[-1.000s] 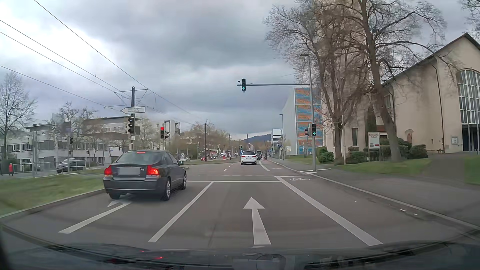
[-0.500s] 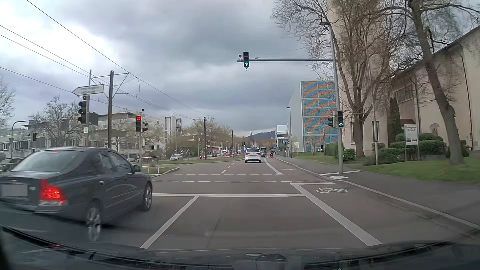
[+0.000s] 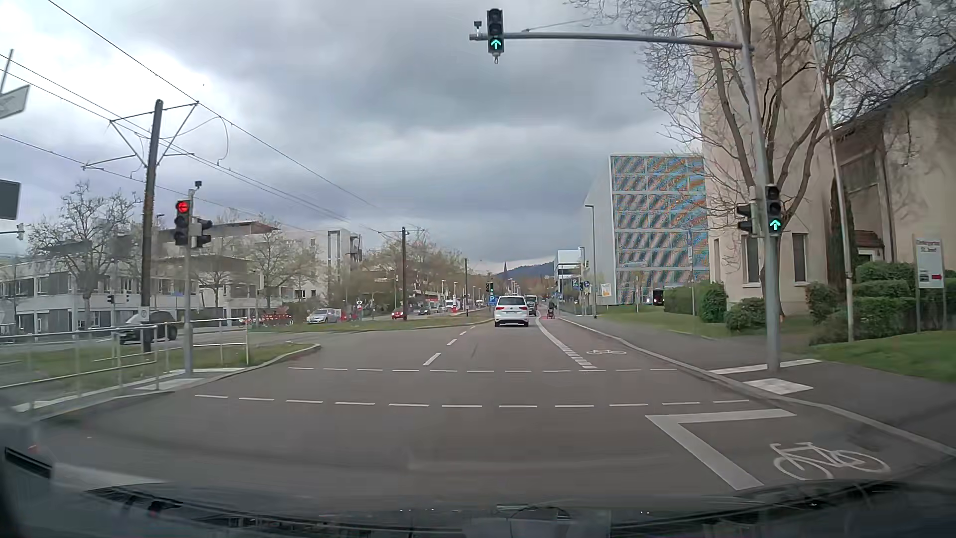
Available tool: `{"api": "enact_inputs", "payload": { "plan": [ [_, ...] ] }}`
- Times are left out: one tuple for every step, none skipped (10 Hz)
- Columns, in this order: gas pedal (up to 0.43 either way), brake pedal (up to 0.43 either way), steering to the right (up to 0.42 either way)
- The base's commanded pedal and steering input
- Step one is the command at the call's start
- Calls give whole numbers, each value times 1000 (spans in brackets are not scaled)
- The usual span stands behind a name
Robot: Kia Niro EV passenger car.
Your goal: Follow the waypoints while adhering to traffic rules and regulations
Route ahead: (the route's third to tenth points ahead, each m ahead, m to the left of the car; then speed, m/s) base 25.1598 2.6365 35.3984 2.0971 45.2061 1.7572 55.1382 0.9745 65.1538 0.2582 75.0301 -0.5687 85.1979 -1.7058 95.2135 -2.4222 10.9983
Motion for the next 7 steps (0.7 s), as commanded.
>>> {"api": "enact_inputs", "payload": {
  "plan": [
    [98,0,-5],
    [98,0,-4],
    [87,0,-3],
    [47,0,-1],
    [47,0,-1],
    [39,0,-1],
    [39,0,0]
  ]
}}
